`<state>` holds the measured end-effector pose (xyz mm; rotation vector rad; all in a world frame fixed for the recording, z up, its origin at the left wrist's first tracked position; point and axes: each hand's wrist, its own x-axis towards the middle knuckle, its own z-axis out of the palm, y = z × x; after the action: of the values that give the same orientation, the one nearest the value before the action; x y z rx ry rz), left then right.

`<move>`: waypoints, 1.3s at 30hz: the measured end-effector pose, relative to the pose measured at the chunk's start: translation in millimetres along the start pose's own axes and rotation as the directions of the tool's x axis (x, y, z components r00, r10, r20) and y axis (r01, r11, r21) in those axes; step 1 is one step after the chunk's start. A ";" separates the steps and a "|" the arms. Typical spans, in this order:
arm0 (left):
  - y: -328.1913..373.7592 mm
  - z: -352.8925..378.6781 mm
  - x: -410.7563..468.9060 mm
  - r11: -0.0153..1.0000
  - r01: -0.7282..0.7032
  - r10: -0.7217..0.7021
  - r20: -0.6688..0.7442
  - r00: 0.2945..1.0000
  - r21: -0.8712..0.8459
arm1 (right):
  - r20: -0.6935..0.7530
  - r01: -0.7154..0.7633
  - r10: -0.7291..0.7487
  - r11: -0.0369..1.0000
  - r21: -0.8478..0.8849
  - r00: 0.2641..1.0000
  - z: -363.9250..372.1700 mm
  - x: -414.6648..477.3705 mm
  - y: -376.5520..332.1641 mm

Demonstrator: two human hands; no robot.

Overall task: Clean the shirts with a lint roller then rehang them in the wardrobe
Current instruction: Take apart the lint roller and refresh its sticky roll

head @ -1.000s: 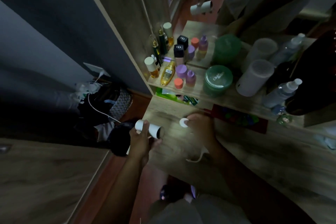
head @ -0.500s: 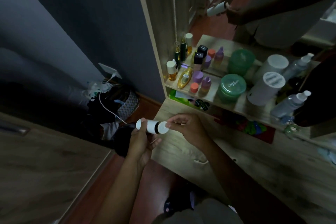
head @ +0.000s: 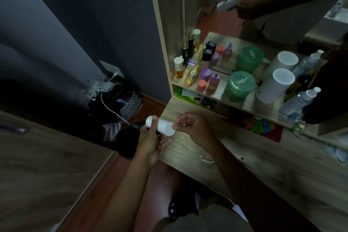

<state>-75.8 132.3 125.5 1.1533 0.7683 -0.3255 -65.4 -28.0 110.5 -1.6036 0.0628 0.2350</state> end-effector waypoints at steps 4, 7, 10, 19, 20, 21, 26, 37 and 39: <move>2.8 4.2 0.9 0.999 -0.002 -0.001 0.045 0.999 0.052 | -0.037 0.021 -0.023 0.997 -0.069 0.999 -2.3 0.3 5.2; 3.6 5.5 3.2 1.000 0.004 -0.007 0.088 0.996 0.029 | -0.085 0.029 -0.040 0.992 -0.124 0.996 -5.6 0.7 11.3; 4.7 10.7 4.3 0.999 -0.028 0.025 0.132 0.991 0.026 | -0.088 0.055 -0.071 0.984 -0.170 0.994 -10.5 -1.6 20.3; -14.9 34.2 12.9 0.972 -0.170 0.152 0.119 0.981 0.164 | -0.315 -0.169 0.078 0.947 -0.272 0.946 -39.7 -11.4 88.6; -17.6 34.7 14.2 0.971 -0.166 0.146 0.123 0.982 0.172 | -0.353 -0.207 0.085 0.923 -0.325 0.932 -43.8 -14.3 102.1; -19.7 34.1 15.7 0.970 -0.163 0.142 0.125 0.982 0.183 | -0.390 -0.253 0.092 0.888 -0.384 0.916 -47.5 -18.2 113.8; -27.4 32.3 22.7 0.963 -0.147 0.117 0.141 0.983 0.228 | -0.541 -0.419 0.051 0.695 -0.584 0.839 -65.3 -36.4 161.8; -38.6 31.3 26.9 0.963 -0.089 0.049 0.160 0.986 0.254 | -0.449 -0.592 0.387 0.483 -0.645 0.805 -92.6 -47.4 182.0; -38.8 28.3 27.4 0.964 -0.098 0.060 0.157 0.986 0.248 | -0.378 -0.589 0.463 0.499 -0.636 0.801 -94.1 -45.8 178.7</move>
<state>-69.0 95.4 84.9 1.3812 0.5583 -0.4474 -132.7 -135.1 -53.5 -2.3942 0.6867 0.6860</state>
